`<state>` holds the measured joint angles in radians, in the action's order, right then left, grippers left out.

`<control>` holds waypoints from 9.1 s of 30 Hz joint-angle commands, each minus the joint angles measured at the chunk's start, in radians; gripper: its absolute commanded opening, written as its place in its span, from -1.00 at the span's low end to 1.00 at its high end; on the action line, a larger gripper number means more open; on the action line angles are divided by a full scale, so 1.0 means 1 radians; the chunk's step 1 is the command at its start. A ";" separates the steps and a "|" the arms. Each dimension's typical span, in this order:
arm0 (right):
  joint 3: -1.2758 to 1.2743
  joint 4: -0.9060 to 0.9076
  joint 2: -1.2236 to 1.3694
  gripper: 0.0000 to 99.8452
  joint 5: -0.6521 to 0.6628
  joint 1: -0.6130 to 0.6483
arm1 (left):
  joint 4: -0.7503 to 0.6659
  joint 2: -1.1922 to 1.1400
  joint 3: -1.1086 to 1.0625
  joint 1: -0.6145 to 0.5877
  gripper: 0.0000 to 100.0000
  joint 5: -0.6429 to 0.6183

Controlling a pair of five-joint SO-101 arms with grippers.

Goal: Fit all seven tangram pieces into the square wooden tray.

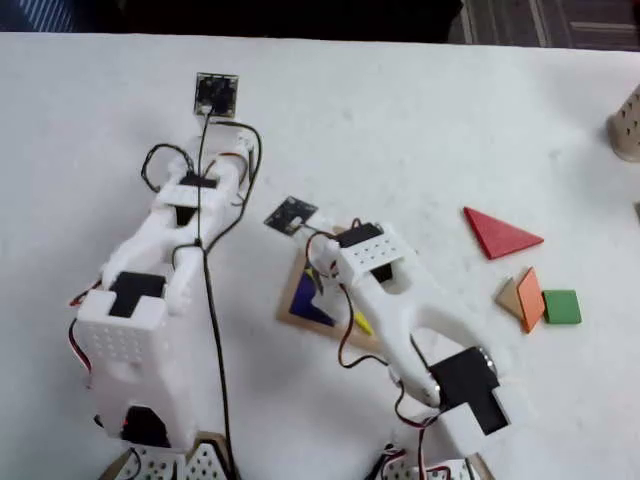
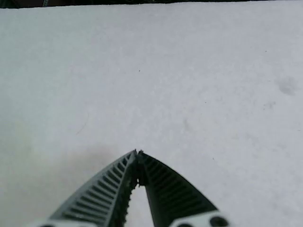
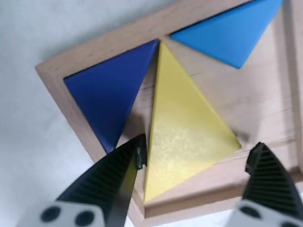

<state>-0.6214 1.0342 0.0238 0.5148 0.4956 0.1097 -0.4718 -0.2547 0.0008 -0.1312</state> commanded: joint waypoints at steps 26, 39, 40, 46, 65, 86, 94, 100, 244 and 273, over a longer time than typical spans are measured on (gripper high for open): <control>0.176 0.073 0.119 -0.73 -0.055 -0.019 | 0.000 0.051 0.058 -0.007 -0.95 -0.009; 0.327 0.246 0.013 -0.78 0.060 -0.117 | 0.000 0.051 0.060 -0.008 -0.95 -0.009; 0.325 0.245 0.013 -0.78 0.075 -0.119 | 0.000 0.051 0.060 -0.008 -0.95 -0.009; 0.324 0.242 0.015 -0.58 0.083 -0.090 | 0.000 0.051 0.060 -0.008 -0.95 -0.009; 0.419 0.186 0.311 -0.44 0.173 -0.010 | 0.000 0.051 0.058 -0.010 -0.95 -0.009; 0.414 0.191 0.309 -0.58 0.170 -0.010 | 0.000 0.051 0.058 -0.010 -0.95 -0.009; 0.413 0.206 0.315 -0.93 0.163 -0.010 | 0.000 0.051 0.060 -0.010 -0.95 -0.009; 0.411 0.199 0.314 -0.96 0.161 -0.012 | 0.000 0.051 0.060 -0.010 -0.95 -0.009; 0.008 -0.280 -0.076 -0.96 -0.354 0.380 | 0.008 0.053 0.063 -0.226 -0.95 -0.180; -0.138 -0.232 -0.372 -0.85 -0.362 0.243 | 0.006 0.051 0.063 -0.223 -0.95 -0.180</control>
<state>-0.7580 0.8485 -0.3122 0.1481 0.7503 0.1097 -0.4718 -0.2501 -0.2355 -0.3015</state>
